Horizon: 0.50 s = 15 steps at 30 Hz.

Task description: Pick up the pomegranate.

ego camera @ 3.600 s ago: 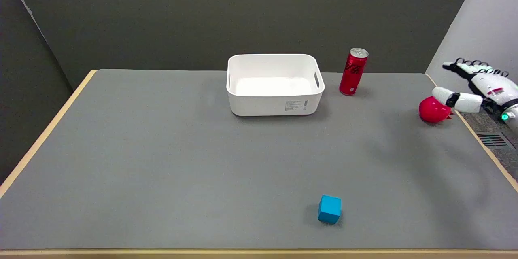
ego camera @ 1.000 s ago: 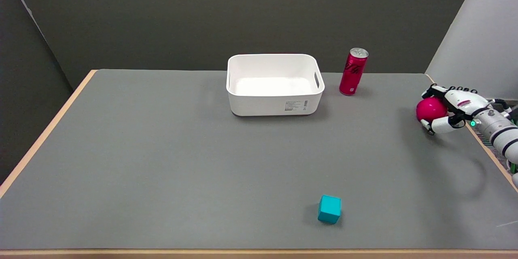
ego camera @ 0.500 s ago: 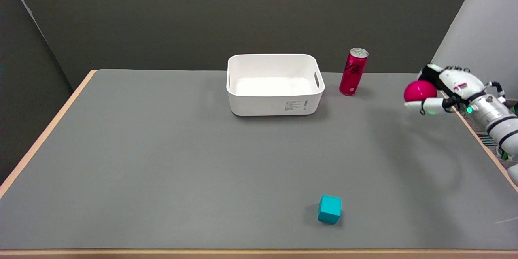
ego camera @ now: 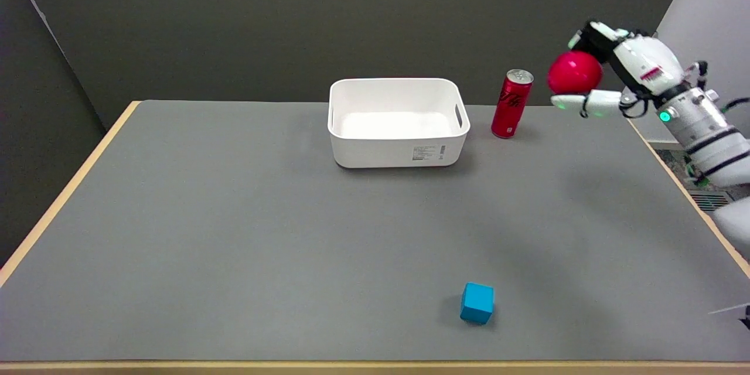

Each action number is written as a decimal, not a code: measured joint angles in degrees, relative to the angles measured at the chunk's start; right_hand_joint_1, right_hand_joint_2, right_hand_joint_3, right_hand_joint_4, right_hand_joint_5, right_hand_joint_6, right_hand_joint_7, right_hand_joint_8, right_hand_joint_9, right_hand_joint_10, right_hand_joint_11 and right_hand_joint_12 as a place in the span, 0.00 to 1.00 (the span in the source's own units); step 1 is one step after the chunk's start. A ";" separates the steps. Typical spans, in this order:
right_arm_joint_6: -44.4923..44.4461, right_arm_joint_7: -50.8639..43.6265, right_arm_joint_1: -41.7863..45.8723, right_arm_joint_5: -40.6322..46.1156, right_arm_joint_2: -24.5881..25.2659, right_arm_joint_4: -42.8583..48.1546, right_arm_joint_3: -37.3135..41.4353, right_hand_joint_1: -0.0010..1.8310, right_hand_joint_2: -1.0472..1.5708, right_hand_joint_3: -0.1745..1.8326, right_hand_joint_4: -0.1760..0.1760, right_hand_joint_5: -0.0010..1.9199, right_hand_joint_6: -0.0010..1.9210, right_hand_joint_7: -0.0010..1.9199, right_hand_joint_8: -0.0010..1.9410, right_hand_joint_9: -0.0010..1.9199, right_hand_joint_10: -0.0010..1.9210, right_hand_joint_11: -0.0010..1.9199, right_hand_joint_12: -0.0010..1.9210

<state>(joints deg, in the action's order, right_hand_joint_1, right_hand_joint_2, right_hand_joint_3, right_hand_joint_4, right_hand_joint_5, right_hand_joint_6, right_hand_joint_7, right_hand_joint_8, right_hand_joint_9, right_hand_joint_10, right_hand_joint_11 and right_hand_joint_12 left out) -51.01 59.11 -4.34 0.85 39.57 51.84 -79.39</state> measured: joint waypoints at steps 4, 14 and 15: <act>-1.05 -0.02 -1.18 0.36 0.40 4.43 -1.70 0.63 0.88 0.16 0.00 0.23 0.88 0.42 0.70 0.34 0.61 0.27 0.80; 1.07 -0.64 -9.33 -0.70 3.31 11.20 -10.93 0.63 0.87 0.17 0.05 0.23 0.89 0.41 0.69 0.33 0.61 0.26 0.80; 1.90 -0.93 -10.70 -1.23 3.89 11.73 -12.39 0.63 0.87 0.17 0.05 0.23 0.89 0.41 0.70 0.33 0.61 0.25 0.80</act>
<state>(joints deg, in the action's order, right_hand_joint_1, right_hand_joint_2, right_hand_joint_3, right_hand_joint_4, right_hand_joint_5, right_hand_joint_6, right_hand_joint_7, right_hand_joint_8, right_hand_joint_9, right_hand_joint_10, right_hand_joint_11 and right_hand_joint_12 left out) -49.11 58.18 -15.03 -0.38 43.46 63.57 -91.78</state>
